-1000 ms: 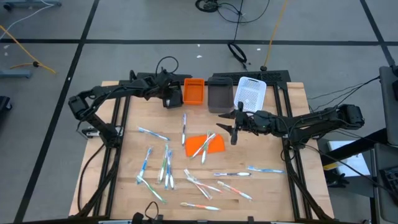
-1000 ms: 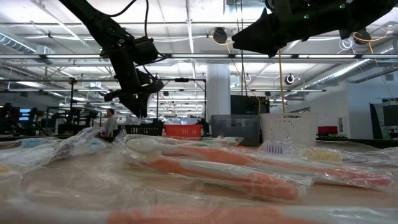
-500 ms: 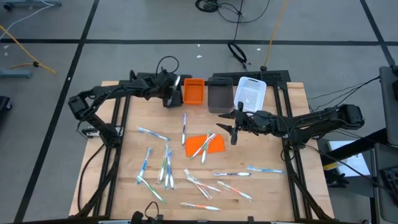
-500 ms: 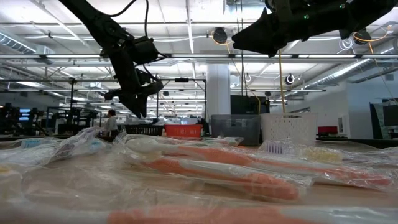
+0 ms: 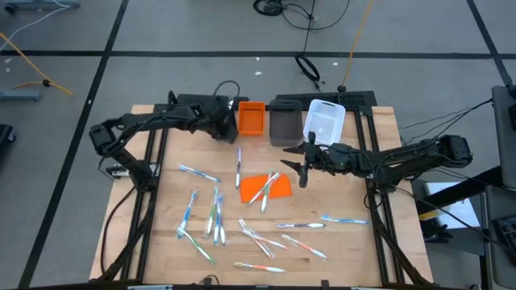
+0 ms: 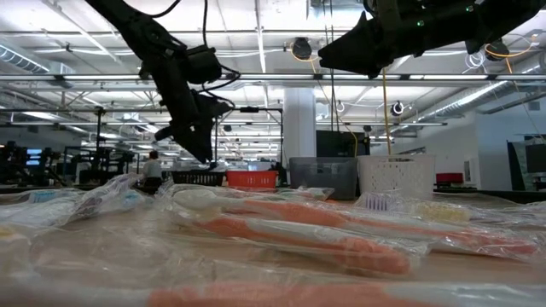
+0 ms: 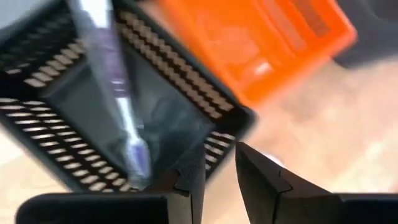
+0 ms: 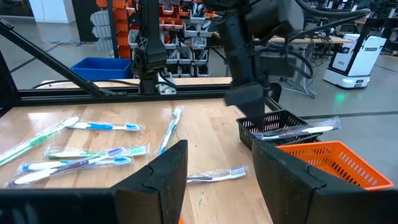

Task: Pick & Place Toothbrushes
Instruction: Put the violet toothbrush into the black bin

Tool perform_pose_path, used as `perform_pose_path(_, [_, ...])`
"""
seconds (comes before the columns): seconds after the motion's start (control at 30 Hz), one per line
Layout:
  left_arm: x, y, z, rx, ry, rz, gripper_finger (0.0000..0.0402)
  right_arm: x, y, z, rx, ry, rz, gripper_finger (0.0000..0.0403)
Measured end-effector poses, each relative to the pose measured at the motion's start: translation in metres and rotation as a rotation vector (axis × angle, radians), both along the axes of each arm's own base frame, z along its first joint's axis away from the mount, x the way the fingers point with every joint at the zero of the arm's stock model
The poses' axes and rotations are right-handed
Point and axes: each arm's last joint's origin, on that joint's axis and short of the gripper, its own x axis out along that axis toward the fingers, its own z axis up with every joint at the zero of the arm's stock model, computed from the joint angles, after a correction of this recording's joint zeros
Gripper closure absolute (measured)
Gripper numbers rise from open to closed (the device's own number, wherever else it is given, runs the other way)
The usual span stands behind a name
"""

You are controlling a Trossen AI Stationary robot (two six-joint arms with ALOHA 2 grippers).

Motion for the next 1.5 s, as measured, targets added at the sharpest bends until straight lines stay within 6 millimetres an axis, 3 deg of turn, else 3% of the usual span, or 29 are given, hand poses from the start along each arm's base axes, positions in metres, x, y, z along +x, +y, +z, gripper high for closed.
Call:
perform_pose_path(0.7, [0.039, -0.093, -0.009, -0.081, 0.027, -0.233, 0.0311, 0.000, 0.000, 0.000, 0.001, 0.003, 0.001, 0.0232])
perform_pose_path(0.87, [0.042, -0.100, -0.012, -0.087, 0.035, -0.234, 0.0265, 0.000, 0.000, -0.001, 0.000, 0.014, 0.002, 0.0232])
perform_pose_path(1.13, [0.043, -0.100, -0.015, -0.126, 0.023, -0.095, 0.0169, -0.001, 0.000, -0.005, 0.001, 0.046, 0.003, 0.0232])
perform_pose_path(1.5, [0.043, -0.116, -0.017, -0.106, 0.052, -0.039, 0.0147, -0.001, 0.000, -0.005, 0.001, 0.056, 0.003, 0.0232])
